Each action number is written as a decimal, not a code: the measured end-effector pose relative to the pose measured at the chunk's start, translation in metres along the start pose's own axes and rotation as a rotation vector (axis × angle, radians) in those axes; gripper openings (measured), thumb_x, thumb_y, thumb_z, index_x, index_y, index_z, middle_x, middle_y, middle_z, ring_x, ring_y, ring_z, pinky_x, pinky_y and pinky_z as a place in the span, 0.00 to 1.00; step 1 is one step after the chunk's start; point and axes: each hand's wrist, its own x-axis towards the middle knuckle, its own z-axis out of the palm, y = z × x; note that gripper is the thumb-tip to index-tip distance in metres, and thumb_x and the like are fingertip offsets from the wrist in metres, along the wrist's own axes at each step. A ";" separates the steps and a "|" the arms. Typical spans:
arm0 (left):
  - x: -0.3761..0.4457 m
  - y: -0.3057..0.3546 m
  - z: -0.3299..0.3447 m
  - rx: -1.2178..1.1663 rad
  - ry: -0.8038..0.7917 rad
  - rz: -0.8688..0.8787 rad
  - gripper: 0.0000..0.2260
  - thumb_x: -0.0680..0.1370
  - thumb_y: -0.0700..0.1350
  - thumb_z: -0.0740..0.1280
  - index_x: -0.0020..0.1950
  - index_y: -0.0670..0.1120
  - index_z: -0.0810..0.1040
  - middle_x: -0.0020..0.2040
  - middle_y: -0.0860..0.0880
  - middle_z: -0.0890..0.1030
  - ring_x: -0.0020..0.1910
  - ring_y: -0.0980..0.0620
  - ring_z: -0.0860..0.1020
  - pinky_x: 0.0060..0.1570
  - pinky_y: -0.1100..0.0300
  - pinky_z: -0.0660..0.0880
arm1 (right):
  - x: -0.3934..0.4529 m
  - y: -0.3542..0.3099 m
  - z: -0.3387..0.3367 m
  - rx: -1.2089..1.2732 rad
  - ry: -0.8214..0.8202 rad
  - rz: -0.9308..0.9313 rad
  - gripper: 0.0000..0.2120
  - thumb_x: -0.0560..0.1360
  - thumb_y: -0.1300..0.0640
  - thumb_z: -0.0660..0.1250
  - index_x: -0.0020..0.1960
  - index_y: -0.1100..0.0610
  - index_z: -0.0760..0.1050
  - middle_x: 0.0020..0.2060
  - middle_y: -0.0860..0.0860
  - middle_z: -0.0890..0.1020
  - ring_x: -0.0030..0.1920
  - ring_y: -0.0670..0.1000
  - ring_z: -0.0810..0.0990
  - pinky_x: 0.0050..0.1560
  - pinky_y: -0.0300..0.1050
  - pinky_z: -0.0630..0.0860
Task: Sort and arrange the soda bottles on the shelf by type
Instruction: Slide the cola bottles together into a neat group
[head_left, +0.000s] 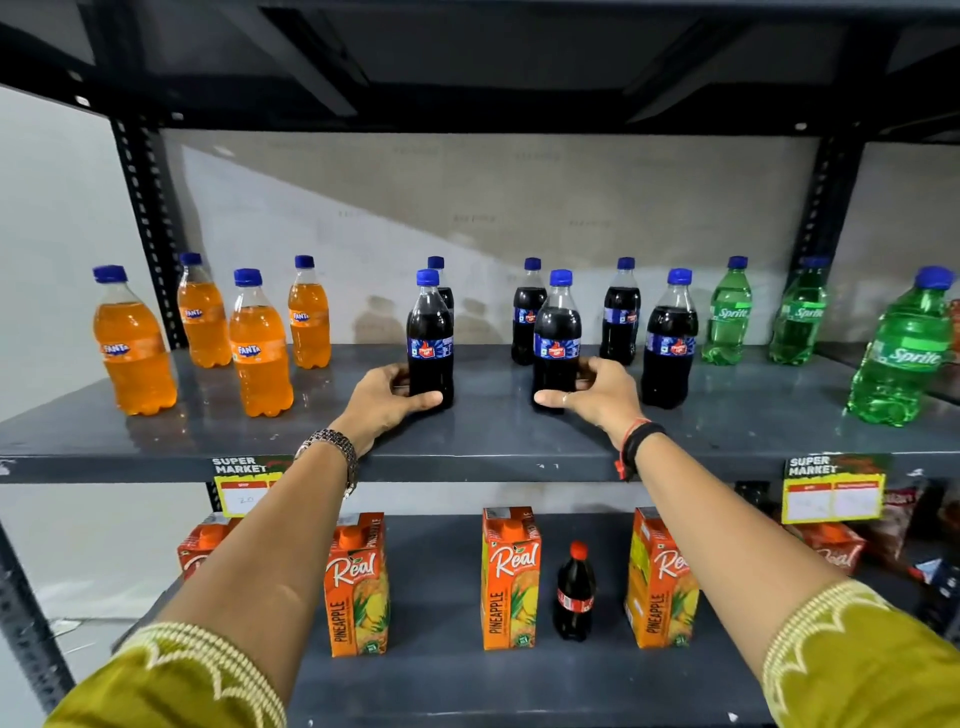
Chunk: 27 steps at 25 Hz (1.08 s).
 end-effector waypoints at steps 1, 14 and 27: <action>0.000 -0.001 -0.001 -0.010 0.008 -0.002 0.27 0.67 0.40 0.74 0.64 0.39 0.72 0.60 0.44 0.79 0.52 0.52 0.77 0.53 0.62 0.71 | 0.001 -0.001 0.003 0.002 -0.007 0.011 0.38 0.57 0.52 0.81 0.64 0.60 0.73 0.59 0.55 0.80 0.56 0.51 0.78 0.56 0.42 0.73; 0.001 -0.004 0.001 0.014 0.005 0.014 0.27 0.68 0.41 0.74 0.65 0.41 0.71 0.59 0.44 0.79 0.54 0.51 0.77 0.56 0.60 0.70 | 0.003 0.003 0.001 0.125 -0.060 0.058 0.37 0.55 0.53 0.82 0.61 0.58 0.74 0.54 0.52 0.81 0.51 0.49 0.79 0.54 0.44 0.75; -0.016 0.004 0.004 0.063 0.273 0.164 0.30 0.67 0.45 0.75 0.66 0.45 0.69 0.64 0.48 0.75 0.63 0.50 0.73 0.62 0.56 0.70 | -0.012 0.002 -0.007 0.393 0.153 -0.037 0.27 0.66 0.50 0.75 0.61 0.58 0.74 0.55 0.51 0.79 0.55 0.49 0.77 0.59 0.43 0.75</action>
